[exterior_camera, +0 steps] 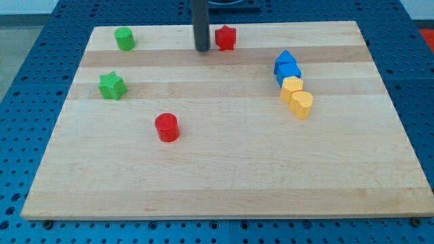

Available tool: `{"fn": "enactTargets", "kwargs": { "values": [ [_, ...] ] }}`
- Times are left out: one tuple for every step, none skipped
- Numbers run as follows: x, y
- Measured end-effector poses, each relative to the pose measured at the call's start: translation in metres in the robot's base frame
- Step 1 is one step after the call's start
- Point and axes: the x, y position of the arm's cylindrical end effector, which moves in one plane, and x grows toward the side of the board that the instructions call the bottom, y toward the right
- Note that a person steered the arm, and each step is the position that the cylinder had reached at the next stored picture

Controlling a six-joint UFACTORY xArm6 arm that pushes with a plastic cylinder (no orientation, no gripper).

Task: Move the blue cube to the center of the board

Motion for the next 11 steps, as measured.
{"fn": "enactTargets", "kwargs": {
  "values": [
    [0.038,-0.027],
    [0.051,-0.001],
    [0.046,0.064],
    [0.025,0.122],
    [0.014,0.175],
    [0.020,0.204],
    [0.041,0.204],
    [0.062,0.203],
    [0.091,0.203],
    [0.091,0.197],
    [0.075,0.178]
  ]
}}
